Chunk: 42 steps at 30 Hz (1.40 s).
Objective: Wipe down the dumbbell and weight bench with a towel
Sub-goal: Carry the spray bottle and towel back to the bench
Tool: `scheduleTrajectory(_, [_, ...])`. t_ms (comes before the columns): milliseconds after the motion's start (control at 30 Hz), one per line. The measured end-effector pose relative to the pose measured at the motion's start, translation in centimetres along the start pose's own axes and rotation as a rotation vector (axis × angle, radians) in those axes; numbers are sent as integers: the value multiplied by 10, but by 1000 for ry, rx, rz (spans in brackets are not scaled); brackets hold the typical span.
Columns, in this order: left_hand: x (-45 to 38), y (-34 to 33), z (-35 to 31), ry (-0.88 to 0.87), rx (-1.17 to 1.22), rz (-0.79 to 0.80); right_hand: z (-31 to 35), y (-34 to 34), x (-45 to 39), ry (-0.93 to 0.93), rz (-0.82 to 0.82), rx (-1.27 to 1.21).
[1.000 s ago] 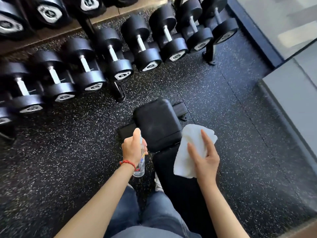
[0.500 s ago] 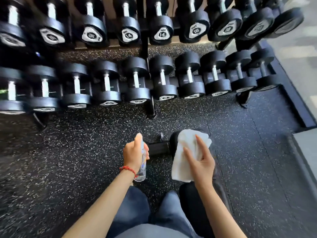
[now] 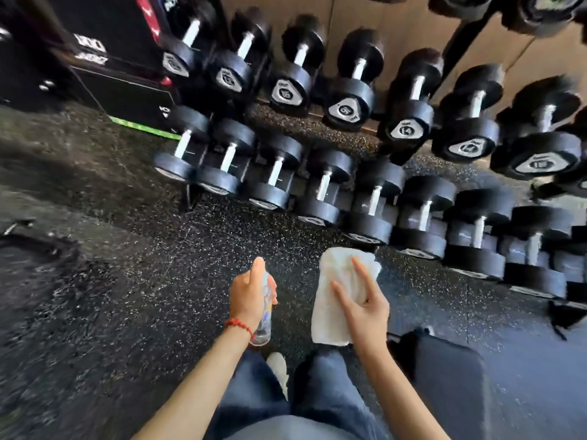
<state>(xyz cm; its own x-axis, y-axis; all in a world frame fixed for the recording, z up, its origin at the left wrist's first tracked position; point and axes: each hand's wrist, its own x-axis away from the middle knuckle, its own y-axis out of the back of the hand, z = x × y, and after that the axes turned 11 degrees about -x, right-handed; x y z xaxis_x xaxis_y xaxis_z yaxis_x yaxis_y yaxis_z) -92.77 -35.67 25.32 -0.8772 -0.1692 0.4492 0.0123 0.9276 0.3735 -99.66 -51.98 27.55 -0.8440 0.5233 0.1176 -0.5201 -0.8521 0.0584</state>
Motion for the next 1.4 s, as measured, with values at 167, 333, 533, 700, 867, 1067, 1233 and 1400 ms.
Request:
scheduleTrajectory(167, [-29, 50, -1, 93, 129, -140, 9, -66, -29, -15, 217, 43])
scheduleTrajectory(333, [-60, 96, 0, 116, 121, -338, 14, -137, -60, -27, 426, 118])
scheduleTrajectory(533, [-121, 144, -11, 175, 170, -533, 28, -227, -108, -9, 672, 111])
scheduleTrajectory(700, [-171, 175, -28, 206, 255, -618, 48, -294, -150, 28, 837, 93])
scheduleTrajectory(867, [-208, 207, -39, 298, 350, -710, 58, -356, -181, 9, 947, 108])
scheduleTrajectory(1067, [-252, 257, -40, 355, 421, -753, 58, -430, -191, -7, 972, 141])
scheduleTrajectory(1233, [-303, 317, -33, 299, 436, -771, 55, -513, -192, 9, 980, 149])
scheduleTrajectory(1400, [-362, 399, -32, 212, 425, -757, 64, -615, -189, 12, 937, 143])
